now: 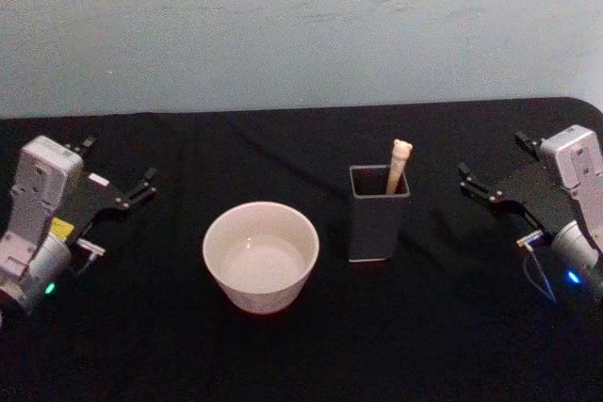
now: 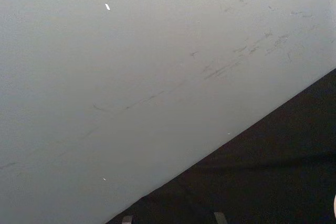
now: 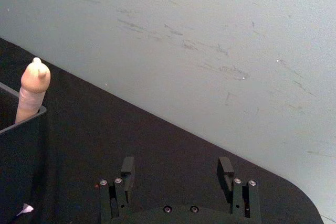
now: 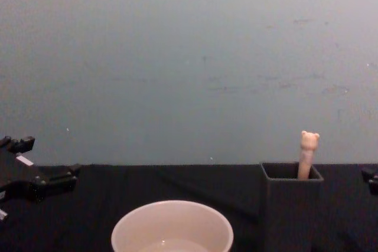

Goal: Pick up the stirring spoon with one hand, stir inside the cup, then place it back in its original position.

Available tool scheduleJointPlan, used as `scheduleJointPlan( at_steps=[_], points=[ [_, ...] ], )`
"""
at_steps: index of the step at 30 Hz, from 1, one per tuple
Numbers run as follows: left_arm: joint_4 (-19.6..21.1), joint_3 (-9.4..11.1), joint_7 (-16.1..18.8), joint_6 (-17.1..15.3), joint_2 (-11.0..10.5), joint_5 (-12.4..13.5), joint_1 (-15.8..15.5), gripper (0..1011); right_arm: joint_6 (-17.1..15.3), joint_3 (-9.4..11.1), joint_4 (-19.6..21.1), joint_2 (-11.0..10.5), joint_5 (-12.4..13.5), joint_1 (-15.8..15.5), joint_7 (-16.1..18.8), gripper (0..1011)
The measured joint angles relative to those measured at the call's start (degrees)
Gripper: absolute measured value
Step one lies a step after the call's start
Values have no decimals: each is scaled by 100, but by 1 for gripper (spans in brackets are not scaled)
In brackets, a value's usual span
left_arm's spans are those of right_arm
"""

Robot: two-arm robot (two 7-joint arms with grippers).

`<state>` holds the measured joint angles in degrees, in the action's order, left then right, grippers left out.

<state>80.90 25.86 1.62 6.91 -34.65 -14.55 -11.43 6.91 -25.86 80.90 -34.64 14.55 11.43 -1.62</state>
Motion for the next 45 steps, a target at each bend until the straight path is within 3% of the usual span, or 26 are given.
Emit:
scheduleJointPlan(
  at_steps=[35,45],
  points=[
    [0,0,0,0,0,0,0,1001,-1,7,0,3,-2,-1,1,1000],
    [0,0,0,0,0,0,0,1001,106,308,113,-10,205,-173,323,1000]
  ],
)
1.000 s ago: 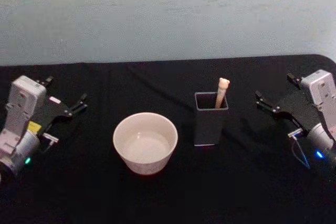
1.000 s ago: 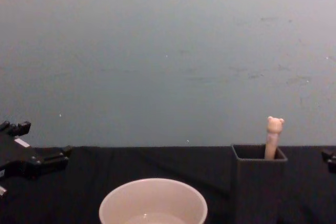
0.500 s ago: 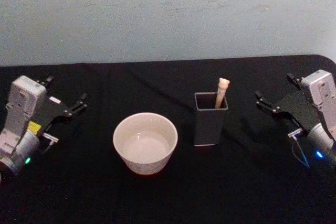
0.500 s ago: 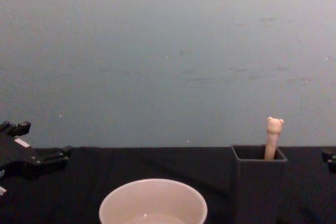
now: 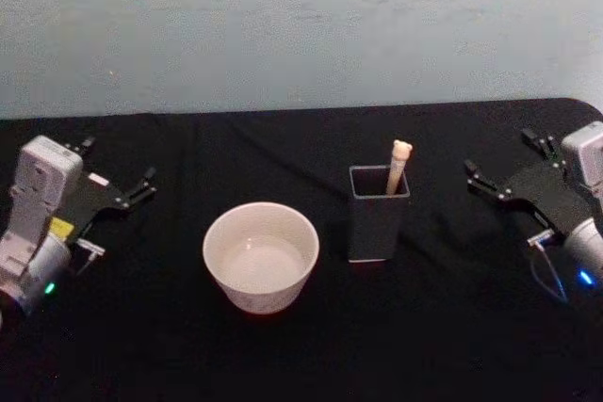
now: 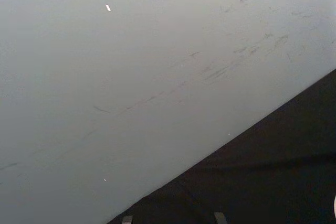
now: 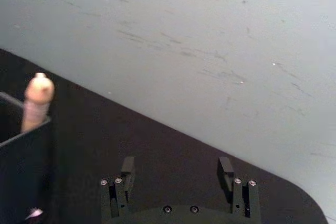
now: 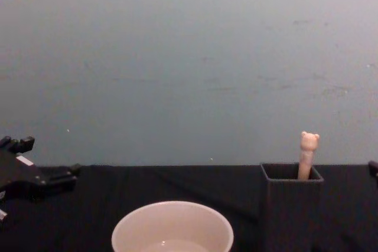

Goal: Pick up the stirring spoon with one hand, stir inside the cup, then place it back in its original position.

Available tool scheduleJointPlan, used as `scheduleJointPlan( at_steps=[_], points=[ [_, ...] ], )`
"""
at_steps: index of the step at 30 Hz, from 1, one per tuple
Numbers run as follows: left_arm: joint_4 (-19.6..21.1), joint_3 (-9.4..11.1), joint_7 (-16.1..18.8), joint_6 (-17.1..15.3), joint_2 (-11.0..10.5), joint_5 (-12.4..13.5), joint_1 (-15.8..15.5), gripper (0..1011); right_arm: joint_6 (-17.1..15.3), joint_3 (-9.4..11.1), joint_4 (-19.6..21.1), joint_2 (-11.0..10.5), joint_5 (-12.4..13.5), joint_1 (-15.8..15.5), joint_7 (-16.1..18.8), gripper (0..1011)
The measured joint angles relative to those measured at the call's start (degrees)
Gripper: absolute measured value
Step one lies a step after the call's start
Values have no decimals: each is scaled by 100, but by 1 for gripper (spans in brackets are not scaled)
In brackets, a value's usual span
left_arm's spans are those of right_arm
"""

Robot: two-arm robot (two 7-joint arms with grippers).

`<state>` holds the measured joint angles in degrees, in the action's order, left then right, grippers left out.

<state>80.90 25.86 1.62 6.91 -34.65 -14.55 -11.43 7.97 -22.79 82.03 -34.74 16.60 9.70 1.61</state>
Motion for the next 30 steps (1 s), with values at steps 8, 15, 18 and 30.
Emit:
scheduleJointPlan(
  at_steps=[8,15,18,30],
  points=[
    [0,0,0,0,0,0,0,1001,27,217,518,-273,427,-488,602,1000],
    [0,0,0,0,0,0,0,1001,61,311,876,-382,859,-798,1241,1000],
    [0,0,0,0,0,0,0,1001,65,311,920,-329,976,-800,1455,1000],
    [0,0,0,0,0,0,0,1001,-286,205,656,231,1050,-340,1695,1000]
  ],
)
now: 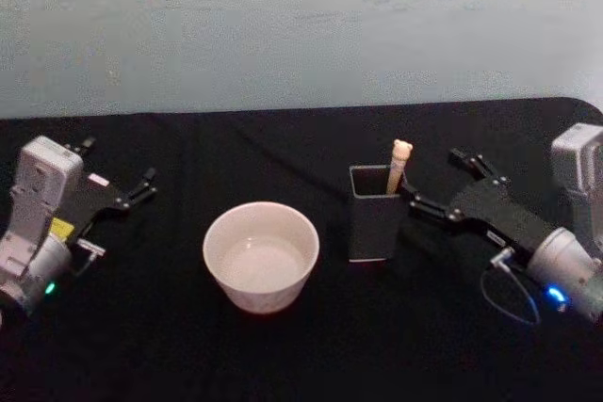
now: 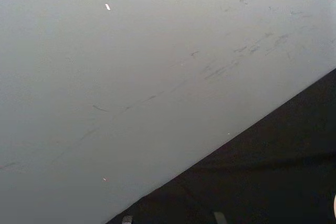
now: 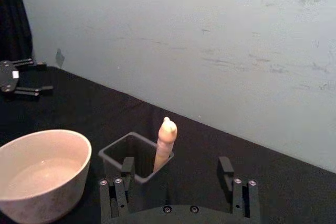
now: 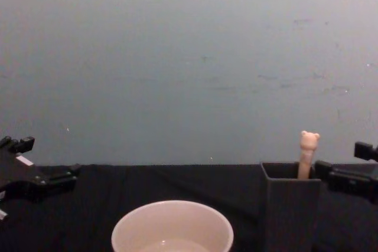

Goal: Pick up the stirring spoon with one hand, stir inside the cup, then place it back in its original position.

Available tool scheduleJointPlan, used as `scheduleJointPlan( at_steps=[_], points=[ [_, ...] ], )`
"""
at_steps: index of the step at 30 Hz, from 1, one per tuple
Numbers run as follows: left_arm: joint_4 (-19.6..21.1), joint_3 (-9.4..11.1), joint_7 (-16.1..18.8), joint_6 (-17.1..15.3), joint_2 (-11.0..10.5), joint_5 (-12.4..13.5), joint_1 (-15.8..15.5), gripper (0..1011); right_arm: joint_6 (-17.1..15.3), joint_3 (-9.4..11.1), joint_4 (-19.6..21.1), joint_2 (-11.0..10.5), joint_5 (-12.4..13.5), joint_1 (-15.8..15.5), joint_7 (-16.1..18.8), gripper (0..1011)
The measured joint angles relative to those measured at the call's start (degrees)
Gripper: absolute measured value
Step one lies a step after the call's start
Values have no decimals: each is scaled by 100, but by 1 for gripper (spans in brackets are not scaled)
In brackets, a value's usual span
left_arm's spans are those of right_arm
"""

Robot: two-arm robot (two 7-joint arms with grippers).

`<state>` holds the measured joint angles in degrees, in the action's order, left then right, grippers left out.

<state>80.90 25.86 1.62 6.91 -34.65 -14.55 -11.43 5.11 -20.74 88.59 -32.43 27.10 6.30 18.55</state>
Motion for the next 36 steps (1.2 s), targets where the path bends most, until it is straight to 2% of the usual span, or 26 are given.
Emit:
scheduleJointPlan(
  at_steps=[10,19,28,36],
  points=[
    [0,0,0,0,0,0,0,1001,-121,-34,-409,353,-103,380,151,1000],
    [0,0,0,0,0,0,0,1001,-188,-4,-639,568,-189,588,308,1000],
    [0,1,0,0,0,0,0,1001,-242,83,-709,708,-254,660,404,1000],
    [0,1,0,0,0,0,0,1002,-271,101,-719,724,-243,664,437,1000]
  ],
)
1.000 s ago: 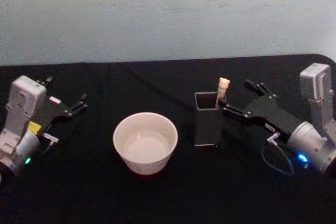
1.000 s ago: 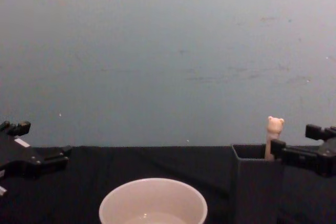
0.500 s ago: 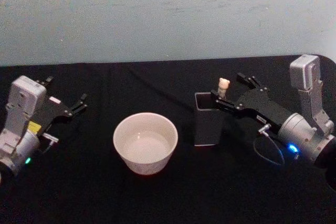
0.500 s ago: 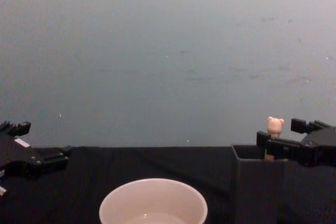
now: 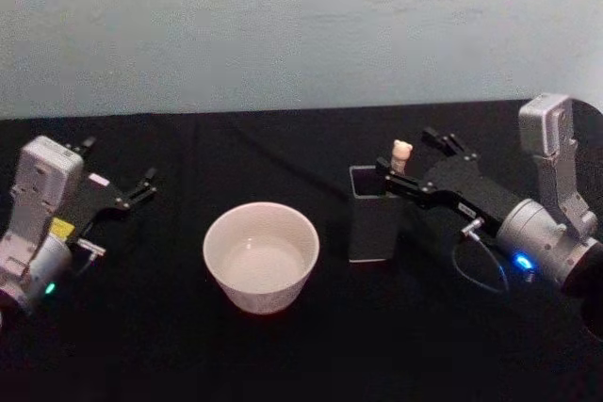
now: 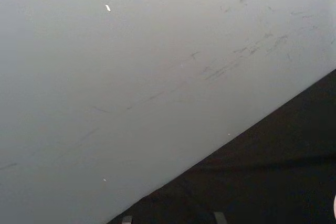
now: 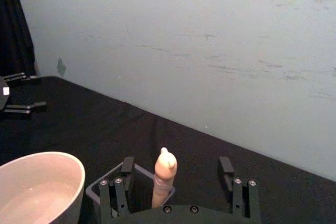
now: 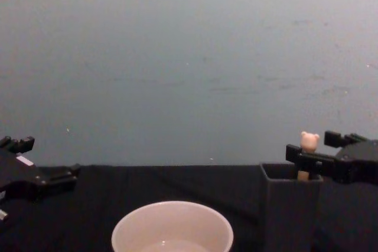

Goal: Pick up the stirring spoon with one hand, stir inside the cup, then place it back in its original position.

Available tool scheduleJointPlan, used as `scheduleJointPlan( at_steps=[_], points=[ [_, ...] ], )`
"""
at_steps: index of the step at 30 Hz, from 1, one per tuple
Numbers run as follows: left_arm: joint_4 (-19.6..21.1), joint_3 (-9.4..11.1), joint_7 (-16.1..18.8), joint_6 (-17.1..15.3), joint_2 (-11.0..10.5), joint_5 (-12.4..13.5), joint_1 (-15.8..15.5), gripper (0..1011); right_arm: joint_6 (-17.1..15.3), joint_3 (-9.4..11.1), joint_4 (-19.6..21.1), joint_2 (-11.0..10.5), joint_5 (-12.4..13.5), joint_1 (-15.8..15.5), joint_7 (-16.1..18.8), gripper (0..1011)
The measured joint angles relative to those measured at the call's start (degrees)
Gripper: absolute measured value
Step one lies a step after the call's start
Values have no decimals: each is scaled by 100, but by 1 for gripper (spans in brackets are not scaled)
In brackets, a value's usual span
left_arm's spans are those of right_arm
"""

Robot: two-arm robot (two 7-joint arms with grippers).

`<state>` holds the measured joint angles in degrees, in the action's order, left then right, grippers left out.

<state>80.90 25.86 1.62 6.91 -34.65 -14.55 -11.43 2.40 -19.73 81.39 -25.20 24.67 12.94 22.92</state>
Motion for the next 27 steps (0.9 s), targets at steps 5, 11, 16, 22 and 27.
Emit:
scheduleJointPlan(
  at_steps=[5,11,16,22,27],
  points=[
    [0,0,0,0,0,0,0,1001,4,-6,0,-2,-1,0,-8,1000],
    [0,0,0,0,0,0,0,1001,12,-11,1,-6,-2,0,-19,1000],
    [0,0,0,0,0,0,0,1001,17,-14,2,-8,-3,0,-23,915],
    [0,0,0,0,0,0,0,1001,20,-18,4,-10,-3,0,-25,747],
    [0,0,0,0,0,0,0,1001,23,-20,4,-10,-4,1,-27,591]
  ],
)
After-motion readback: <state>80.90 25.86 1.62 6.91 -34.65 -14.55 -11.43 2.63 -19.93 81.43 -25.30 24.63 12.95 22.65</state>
